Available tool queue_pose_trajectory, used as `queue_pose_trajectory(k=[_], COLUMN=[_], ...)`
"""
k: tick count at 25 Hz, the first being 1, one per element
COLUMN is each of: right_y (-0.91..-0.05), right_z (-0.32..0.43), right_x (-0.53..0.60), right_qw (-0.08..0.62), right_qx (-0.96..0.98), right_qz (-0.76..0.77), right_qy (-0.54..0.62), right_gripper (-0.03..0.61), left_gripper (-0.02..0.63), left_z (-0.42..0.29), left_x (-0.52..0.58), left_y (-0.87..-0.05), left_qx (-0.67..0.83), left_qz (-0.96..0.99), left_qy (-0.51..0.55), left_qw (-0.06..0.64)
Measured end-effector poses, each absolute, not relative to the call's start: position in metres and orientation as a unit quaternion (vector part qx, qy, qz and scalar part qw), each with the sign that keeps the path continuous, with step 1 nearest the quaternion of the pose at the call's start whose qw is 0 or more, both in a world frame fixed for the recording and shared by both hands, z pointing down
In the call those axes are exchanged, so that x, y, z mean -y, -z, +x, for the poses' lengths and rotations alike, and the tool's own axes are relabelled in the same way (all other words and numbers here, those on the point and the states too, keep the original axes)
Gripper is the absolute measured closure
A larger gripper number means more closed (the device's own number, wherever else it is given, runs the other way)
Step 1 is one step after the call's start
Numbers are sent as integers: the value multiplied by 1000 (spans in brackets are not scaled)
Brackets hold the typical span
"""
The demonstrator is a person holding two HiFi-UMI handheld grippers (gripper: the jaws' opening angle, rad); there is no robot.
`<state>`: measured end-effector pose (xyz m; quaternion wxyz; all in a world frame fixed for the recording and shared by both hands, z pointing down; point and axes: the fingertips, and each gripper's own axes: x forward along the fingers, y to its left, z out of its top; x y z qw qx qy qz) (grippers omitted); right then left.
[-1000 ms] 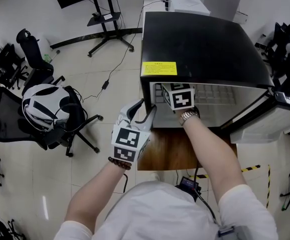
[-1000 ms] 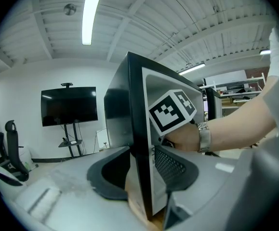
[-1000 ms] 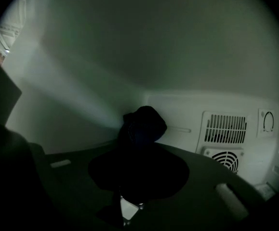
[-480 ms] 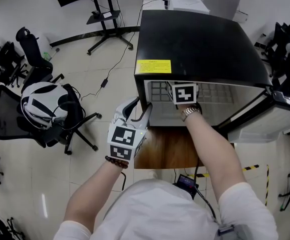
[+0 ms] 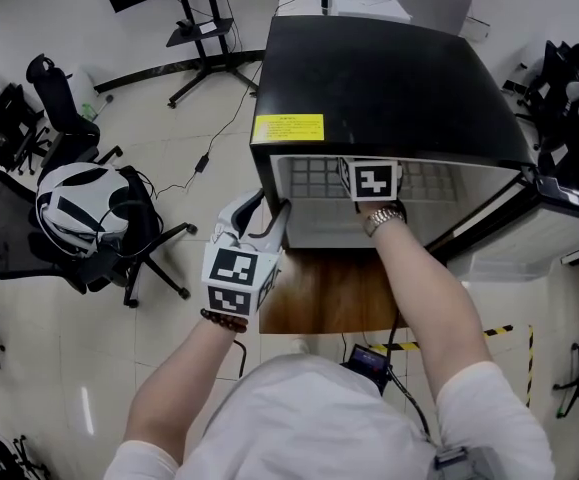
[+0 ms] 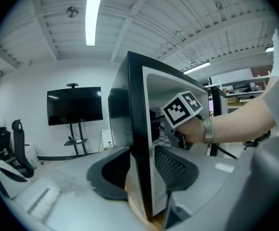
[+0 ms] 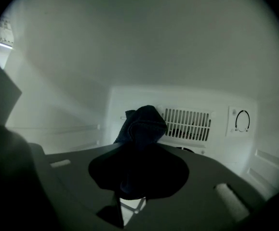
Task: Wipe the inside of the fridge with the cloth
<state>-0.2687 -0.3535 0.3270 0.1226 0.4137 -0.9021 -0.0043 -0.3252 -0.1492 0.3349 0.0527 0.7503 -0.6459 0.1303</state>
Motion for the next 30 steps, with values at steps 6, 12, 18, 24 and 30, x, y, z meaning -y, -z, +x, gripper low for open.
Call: queue_pose_trajectory(k=[6,12,18,24,30], right_y=[-328,-326,-324,-325,-326], right_z=[-251,-238,-224,-203,-184], right_x=[360,362,364,372,381], right_qw=[130,130,128,130,131], right_qx=[897,895,894,889,884], right_qz=[424,425,429,439,447], right_qy=[8,23,28,22,17], right_gripper=[492,491,492,492,492], left_gripper=[460,460,460,460,460], left_z=[-325,-326,-326,-327,-327], left_x=[149,149,151,152,154], left_y=[-334,-338,-336,-337,-336], left_qx=[651,657,667,677,687], left_qz=[747,740,732,723,714], left_qy=[-123,-127,-122,-120,-117], left_qw=[54,58,62,64,67])
